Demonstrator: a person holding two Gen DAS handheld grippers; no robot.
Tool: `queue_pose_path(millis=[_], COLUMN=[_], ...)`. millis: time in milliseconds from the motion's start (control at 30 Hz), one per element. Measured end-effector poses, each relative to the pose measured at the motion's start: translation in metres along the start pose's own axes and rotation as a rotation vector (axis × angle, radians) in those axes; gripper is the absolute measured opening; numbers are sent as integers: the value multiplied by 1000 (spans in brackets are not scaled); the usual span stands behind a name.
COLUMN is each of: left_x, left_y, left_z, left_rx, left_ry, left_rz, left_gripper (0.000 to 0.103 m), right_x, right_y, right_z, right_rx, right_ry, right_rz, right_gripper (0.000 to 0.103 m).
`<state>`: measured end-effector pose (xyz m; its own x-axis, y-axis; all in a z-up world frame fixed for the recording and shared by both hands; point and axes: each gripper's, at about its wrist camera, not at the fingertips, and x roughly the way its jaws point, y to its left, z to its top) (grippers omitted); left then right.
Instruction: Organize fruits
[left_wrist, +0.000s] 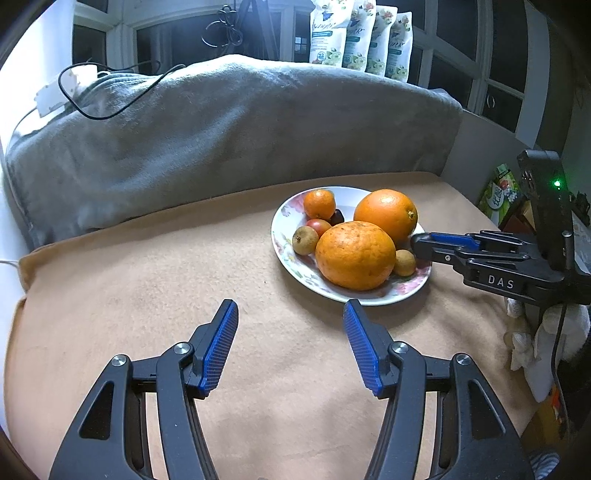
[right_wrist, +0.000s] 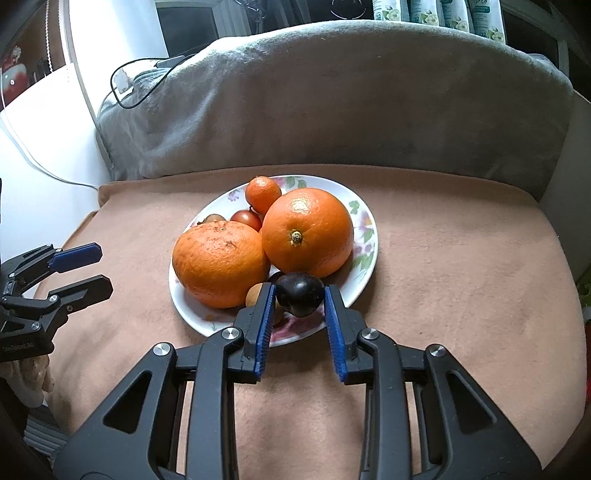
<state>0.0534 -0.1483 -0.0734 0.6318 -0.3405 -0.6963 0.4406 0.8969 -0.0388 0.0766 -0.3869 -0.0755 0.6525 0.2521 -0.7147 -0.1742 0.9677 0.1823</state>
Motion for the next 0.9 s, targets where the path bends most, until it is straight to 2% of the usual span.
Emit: queue_pose_path(millis=[133, 433, 467, 533, 667, 767, 833, 900], left_x=[-2, -14, -16, -21, -31, -38, -41, -44], left_y=[-1, -5, -6, -7, -10, -11, -11, -11], left_z=[-2, -9, -9, -9, -10, -10, -10, -10], left_rx=[-4, -15, -16, -18, -19, -29, -36, -44], left_ry=[-1, -18, -23, -34, -61, -76, -84, -91], left_rz=[1, 11, 13, 22, 48, 57, 62, 72], left_gripper=[59, 62, 63, 64, 71, 72, 77, 80], right_x=[-6, -24, -27, -34, -47, -57, -64, -69], right_y=[0, 9, 10, 14, 20, 24, 26, 28], right_z=[0, -4, -4, -5, -5, -7, -10, -12], right_rx=[6, 1, 1, 3, 7, 11, 15, 18], right_ry=[-19, -45, -50, -69, -91, -108, -127, -138], right_rz=[-7, -14, -18, -26, -35, -50, -62, -71], right_gripper=[41, 43, 47, 61, 63, 76, 89, 92])
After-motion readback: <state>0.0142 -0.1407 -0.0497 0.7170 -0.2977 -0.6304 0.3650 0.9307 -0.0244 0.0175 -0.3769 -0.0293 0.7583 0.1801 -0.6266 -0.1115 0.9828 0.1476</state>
